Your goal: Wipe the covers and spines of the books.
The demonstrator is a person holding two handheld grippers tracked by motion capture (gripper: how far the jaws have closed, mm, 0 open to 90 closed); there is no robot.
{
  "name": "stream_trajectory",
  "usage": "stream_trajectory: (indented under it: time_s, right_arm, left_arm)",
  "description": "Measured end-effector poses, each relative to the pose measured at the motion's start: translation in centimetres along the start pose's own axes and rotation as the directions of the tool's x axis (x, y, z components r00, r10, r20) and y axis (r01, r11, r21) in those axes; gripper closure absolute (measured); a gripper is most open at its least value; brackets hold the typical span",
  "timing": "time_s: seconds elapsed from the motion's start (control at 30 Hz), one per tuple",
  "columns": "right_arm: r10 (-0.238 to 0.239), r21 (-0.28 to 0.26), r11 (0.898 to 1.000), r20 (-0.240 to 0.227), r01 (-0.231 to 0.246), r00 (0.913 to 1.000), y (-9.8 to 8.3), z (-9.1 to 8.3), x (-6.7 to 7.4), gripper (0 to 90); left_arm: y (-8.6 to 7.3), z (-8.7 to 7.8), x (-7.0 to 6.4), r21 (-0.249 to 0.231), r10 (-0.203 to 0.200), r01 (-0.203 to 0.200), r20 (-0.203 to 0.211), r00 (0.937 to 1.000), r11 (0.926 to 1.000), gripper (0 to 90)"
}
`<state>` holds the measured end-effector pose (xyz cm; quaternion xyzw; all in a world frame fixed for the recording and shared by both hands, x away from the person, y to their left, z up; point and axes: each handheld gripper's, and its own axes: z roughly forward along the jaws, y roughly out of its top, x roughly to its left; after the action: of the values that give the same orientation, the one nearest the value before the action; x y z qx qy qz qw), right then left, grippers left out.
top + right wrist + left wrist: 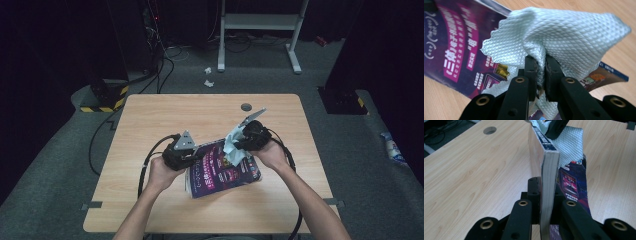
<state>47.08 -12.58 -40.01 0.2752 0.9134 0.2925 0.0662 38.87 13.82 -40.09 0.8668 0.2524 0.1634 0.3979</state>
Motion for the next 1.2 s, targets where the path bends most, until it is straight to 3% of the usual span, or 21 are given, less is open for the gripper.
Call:
stream_trajectory:
  time_s: [0.03,0.07,0.1,0.13,0.23,0.4,0.43,0.47,0.53,0.6,0.7,0.83,0.9,0.93,1.1,1.2]
  right_arm:
    - [0.000,0.000,1.000,0.000,0.000,1.0000,0.0,0.0,0.0,82.2]
    - [-0.036,-0.026,0.999,-0.014,0.035,0.9993,0.3,-0.6,0.8,82.2]
    - [-0.036,-0.026,0.999,-0.014,0.035,0.9993,0.3,-0.6,0.8,82.2]
    - [-0.066,-0.024,0.998,-0.003,0.065,0.9978,0.7,-1.0,1.1,82.2]
    - [-0.053,-0.007,0.999,0.002,0.053,0.9986,0.7,-0.8,0.4,82.2]
    - [0.072,0.052,0.996,0.024,-0.073,0.9971,-0.8,0.5,-2.5,82.2]
    - [0.072,0.052,0.996,0.024,-0.073,0.9971,-0.8,0.5,-2.5,82.2]
    - [0.113,0.074,0.991,0.032,-0.116,0.9930,-1.5,0.9,-3.6,82.2]
    - [0.155,0.108,0.982,0.039,-0.158,0.9872,-2.3,1.3,-4.5,82.1]
    - [0.151,0.123,0.980,0.044,-0.155,0.9876,-2.6,1.5,-5.0,82.1]
    - [0.199,0.174,0.964,0.040,-0.203,0.9791,-4.1,2.2,-5.9,82.1]
    - [0.219,0.198,0.955,0.038,-0.222,0.9750,-5.3,2.5,-6.3,82.0]
    - [0.223,0.200,0.953,0.045,-0.227,0.9738,-5.7,2.4,-6.3,81.9]
    - [0.198,0.204,0.957,0.063,-0.207,0.9782,-5.9,2.2,-6.3,81.9]
    - [0.145,0.223,0.960,0.128,-0.171,0.9812,-6.8,1.0,-5.5,81.1]
    - [0.133,0.208,0.965,0.130,-0.158,0.9826,-8.0,0.5,-5.4,80.4]
  left_arm:
    - [0.0,0.0,0.0,0.000,0.000,0.000,0.000,1.0000,1.0000,83.5]
    - [0.0,-0.1,-0.1,-0.004,0.002,-0.002,0.001,1.0000,1.0000,83.5]
    - [0.0,-0.1,-0.1,-0.004,0.002,-0.002,0.001,1.0000,1.0000,83.5]
    - [0.0,-0.3,-0.2,-0.009,0.007,-0.007,-0.002,1.0000,0.9999,83.5]
    - [0.0,-0.3,-0.3,-0.003,0.017,-0.017,-0.012,0.9998,0.9998,83.4]
    - [0.0,-0.4,-0.2,-0.009,0.019,-0.019,-0.005,0.9998,0.9998,83.4]
    - [0.0,-0.4,-0.2,-0.009,0.019,-0.019,-0.005,0.9998,0.9998,83.5]
    - [0.0,-0.6,-0.2,-0.018,0.016,-0.016,0.002,0.9999,0.9997,83.5]
    - [-0.1,-0.7,-0.1,-0.026,0.013,-0.013,0.006,0.9999,0.9996,83.5]
    - [-0.1,-0.8,-0.1,-0.032,0.008,-0.008,0.009,0.9999,0.9994,83.5]
    - [-0.2,-0.9,0.1,-0.036,0.003,-0.003,0.011,0.9999,0.9994,83.5]
    - [-0.4,-1.1,0.4,-0.042,-0.009,0.009,0.011,0.9999,0.9991,83.5]
    - [-0.6,-1.3,0.6,-0.049,-0.023,0.024,0.015,0.9996,0.9985,83.5]
    - [-0.6,-1.3,0.7,-0.052,-0.028,0.029,0.015,0.9995,0.9982,83.5]
    - [-0.7,-2.0,1.2,-0.071,-0.059,0.060,0.025,0.9980,0.9956,83.5]
    - [-0.7,-2.3,1.6,-0.081,-0.079,0.081,0.035,0.9963,0.9934,83.5]
